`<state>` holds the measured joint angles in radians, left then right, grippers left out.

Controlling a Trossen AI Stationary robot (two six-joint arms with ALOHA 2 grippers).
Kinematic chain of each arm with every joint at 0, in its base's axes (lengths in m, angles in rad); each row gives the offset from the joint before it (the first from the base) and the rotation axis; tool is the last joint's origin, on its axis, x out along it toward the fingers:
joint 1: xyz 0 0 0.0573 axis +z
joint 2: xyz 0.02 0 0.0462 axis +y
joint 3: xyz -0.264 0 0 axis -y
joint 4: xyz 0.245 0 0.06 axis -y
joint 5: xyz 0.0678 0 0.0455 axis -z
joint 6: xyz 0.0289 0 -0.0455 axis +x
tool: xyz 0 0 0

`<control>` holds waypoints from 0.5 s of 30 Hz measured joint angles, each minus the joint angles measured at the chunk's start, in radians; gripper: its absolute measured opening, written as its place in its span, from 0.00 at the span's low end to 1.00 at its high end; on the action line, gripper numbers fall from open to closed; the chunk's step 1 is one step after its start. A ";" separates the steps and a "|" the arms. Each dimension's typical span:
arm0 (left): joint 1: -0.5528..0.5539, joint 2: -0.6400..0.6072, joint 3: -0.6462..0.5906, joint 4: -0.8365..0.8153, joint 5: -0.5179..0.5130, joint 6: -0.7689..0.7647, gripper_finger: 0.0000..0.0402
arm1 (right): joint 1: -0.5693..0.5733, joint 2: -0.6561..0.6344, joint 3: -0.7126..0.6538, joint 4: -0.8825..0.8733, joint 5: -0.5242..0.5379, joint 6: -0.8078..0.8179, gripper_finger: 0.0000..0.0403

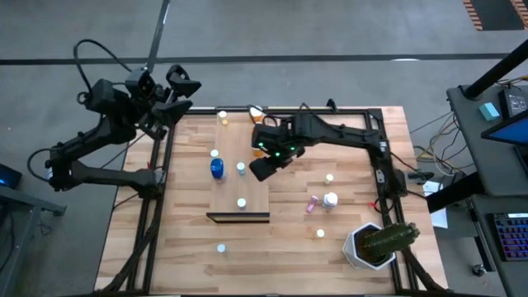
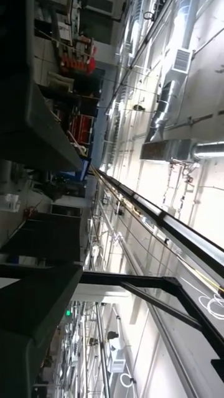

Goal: Pick and place medicine bottles onto shelf by color
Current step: Put the middle transparent pill bottle on the shelf

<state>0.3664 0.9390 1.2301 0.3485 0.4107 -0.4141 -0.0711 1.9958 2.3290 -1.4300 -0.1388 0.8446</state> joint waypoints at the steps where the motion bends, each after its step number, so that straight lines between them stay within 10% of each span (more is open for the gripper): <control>1: 0.000 0.000 0.000 0.000 0.000 0.000 0.60 | -0.002 0.021 0.023 0.001 0.003 -0.009 0.33; 15: 0.000 0.030 0.000 -0.001 0.000 0.001 0.60 | -0.009 0.055 0.020 0.030 0.061 -0.038 0.33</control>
<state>0.3664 0.9694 1.2297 0.3478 0.4107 -0.4129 -0.0803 2.0510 2.3489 -1.4003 -0.0780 0.8063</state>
